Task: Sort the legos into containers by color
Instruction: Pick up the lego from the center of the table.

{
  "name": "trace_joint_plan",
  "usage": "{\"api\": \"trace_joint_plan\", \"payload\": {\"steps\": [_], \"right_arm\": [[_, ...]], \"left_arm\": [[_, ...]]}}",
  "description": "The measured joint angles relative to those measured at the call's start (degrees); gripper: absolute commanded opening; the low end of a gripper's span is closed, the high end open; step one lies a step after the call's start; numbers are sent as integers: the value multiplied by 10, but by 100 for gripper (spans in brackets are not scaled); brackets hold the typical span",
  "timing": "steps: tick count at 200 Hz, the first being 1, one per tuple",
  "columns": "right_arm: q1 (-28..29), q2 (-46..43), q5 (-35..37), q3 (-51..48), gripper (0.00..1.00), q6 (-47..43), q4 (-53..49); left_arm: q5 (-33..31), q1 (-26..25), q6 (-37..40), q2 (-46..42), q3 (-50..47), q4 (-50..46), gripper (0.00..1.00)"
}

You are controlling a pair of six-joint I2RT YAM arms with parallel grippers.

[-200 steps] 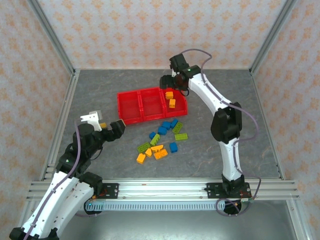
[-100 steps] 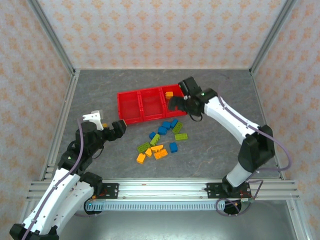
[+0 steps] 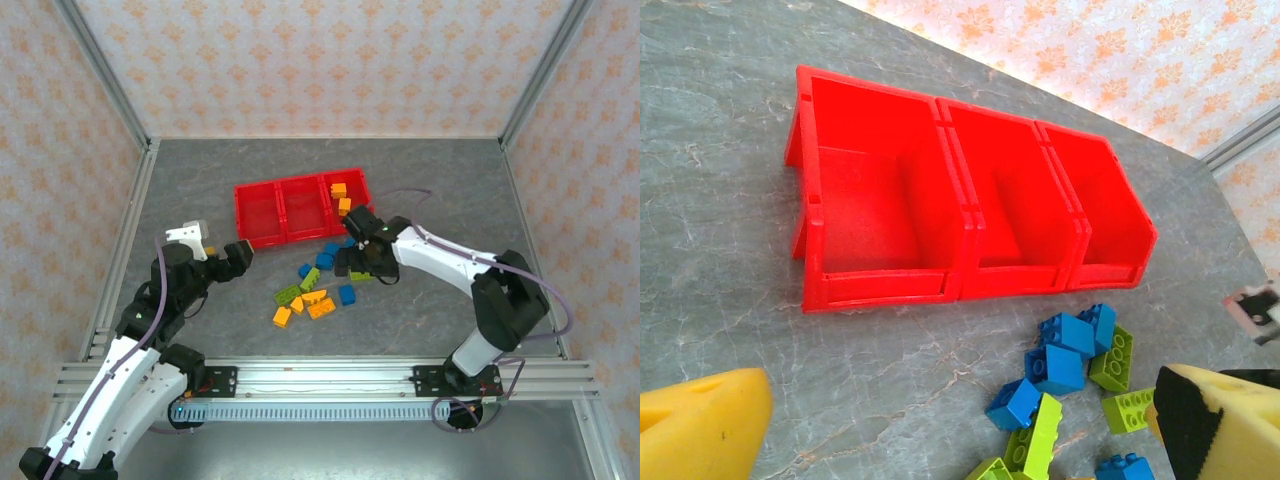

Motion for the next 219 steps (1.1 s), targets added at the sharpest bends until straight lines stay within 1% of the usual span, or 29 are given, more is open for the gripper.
{"api": "trace_joint_plan", "payload": {"steps": [52, 86, 149, 219], "right_arm": [[0, 66, 29, 20, 100, -22, -4], [0, 93, 39, 37, 99, -28, -4], [0, 120, 48, 43, 88, -30, -4], [0, 127, 58, 43, 70, -28, 2]], "left_arm": [[1, 0, 0, -1, 0, 0, 99], [2, 0, 0, -1, 0, 0, 99], [3, 0, 0, -1, 0, 0, 99], [4, 0, 0, -1, 0, 0, 99]]}}
